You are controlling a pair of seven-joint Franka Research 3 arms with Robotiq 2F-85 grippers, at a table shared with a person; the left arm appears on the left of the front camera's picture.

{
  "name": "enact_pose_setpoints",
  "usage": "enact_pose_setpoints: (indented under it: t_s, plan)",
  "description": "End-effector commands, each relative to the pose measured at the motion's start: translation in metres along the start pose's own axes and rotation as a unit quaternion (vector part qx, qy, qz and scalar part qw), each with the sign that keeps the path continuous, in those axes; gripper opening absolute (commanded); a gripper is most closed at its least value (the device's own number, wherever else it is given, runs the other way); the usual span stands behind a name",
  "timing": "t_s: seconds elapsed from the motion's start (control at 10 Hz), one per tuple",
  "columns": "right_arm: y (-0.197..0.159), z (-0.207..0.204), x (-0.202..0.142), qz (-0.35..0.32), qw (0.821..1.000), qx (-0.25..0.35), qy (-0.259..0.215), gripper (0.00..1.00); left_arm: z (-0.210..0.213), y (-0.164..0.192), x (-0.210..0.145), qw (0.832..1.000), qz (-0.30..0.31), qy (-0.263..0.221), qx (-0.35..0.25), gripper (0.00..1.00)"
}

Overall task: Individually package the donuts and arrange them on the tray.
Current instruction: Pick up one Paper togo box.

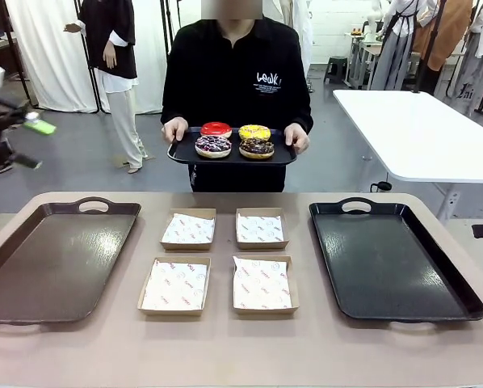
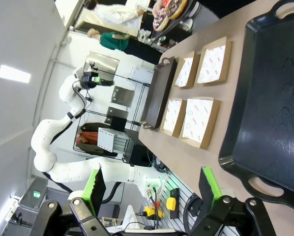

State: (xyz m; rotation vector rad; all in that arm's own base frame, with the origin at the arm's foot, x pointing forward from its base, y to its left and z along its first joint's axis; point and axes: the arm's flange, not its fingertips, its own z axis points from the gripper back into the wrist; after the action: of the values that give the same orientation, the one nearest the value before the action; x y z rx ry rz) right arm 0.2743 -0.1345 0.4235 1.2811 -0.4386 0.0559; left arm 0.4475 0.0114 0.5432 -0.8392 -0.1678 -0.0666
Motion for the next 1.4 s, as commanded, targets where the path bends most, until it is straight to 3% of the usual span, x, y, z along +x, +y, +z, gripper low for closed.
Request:
enact_pose_setpoints:
  t_s: [0.0, 0.4, 0.8, 1.1, 1.3]
  plan:
    - [0.0, 0.001, 0.0, 0.001, 1.0, 0.007, -0.003, 1.0, -0.031, -0.014, 0.04, 0.994, 0.009, 0.046, 0.099, 1.0]
    - [0.0, 0.001, 0.0, 0.001, 1.0, 0.007, -0.003, 1.0, -0.154, -0.038, 0.075, 0.964, -0.013, 0.08, 0.253, 1.0]
    - [0.0, 0.001, 0.0, 0.001, 1.0, 0.007, -0.003, 1.0, -0.252, -0.023, 0.058, 0.924, -0.059, 0.117, 0.358, 1.0]
    - [0.0, 0.001, 0.0, 0.001, 1.0, 0.007, -0.003, 1.0, -0.276, -0.027, 0.054, 0.927, -0.101, 0.107, 0.344, 1.0]
    - [0.0, 0.001, 0.0, 0.001, 1.0, 0.007, -0.003, 1.0, -0.273, -0.021, 0.052, 0.924, -0.08, 0.133, 0.349, 1.0]
